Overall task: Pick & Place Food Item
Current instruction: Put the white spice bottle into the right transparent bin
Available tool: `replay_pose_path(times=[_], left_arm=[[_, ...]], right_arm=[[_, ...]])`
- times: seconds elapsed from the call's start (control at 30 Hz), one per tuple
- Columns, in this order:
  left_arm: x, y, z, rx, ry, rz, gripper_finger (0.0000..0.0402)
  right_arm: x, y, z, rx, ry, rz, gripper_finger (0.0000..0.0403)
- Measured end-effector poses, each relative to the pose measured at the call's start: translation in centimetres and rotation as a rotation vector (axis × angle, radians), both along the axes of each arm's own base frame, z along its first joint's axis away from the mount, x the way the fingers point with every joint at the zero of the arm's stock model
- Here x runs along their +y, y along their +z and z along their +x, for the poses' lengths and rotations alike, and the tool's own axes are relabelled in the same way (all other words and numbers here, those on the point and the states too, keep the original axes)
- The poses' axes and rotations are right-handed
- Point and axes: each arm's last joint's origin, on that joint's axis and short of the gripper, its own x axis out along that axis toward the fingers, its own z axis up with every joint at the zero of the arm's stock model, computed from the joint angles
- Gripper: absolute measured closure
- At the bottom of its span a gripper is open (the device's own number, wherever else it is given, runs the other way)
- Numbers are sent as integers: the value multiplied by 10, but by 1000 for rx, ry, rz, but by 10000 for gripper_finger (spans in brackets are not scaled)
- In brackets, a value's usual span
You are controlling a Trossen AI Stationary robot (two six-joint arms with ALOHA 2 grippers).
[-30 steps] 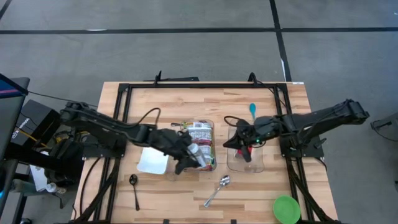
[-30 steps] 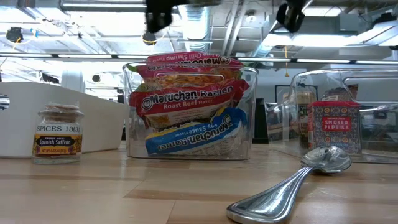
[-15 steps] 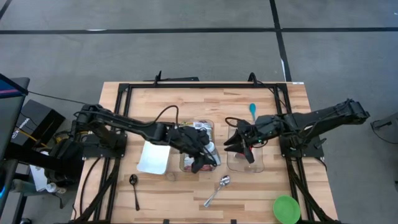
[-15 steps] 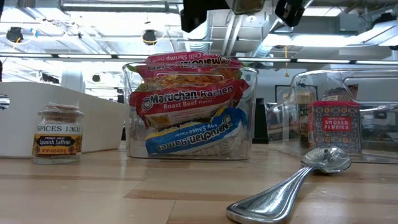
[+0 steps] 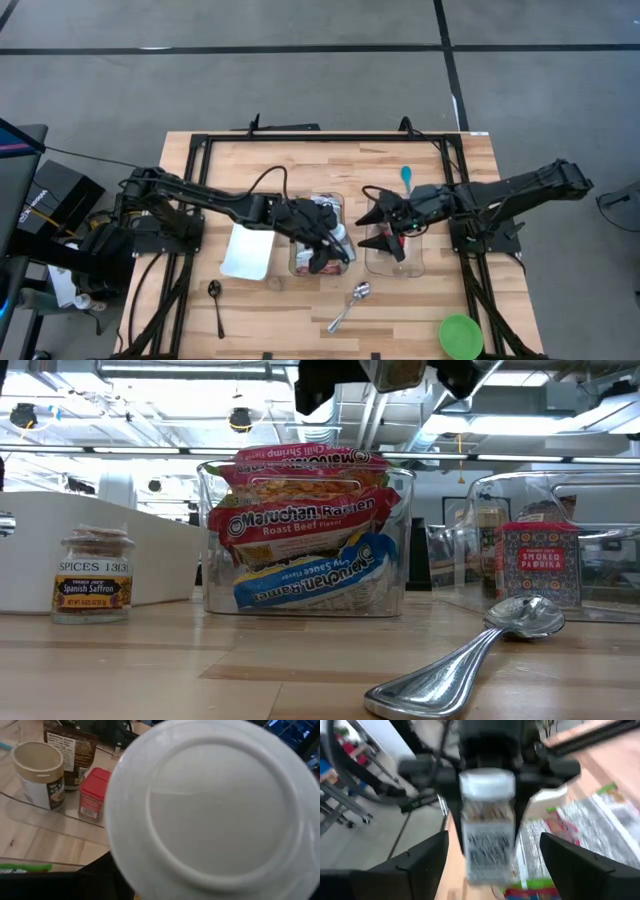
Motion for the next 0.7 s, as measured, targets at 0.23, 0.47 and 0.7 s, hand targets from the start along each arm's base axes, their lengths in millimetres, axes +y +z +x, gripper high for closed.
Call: replay_pose_path(times=[0.23, 0.47, 0.7], left_arm=[[0, -6, 3, 17, 2, 4, 203], [1, -6, 3, 17, 7, 4, 207], [2, -6, 3, 15, 14, 7, 198]], right_arm=[[-2, -7, 8, 25, -37, 2, 101], [-1, -9, 14, 15, -34, 6, 101], [-1, -9, 14, 12, -34, 7, 101]])
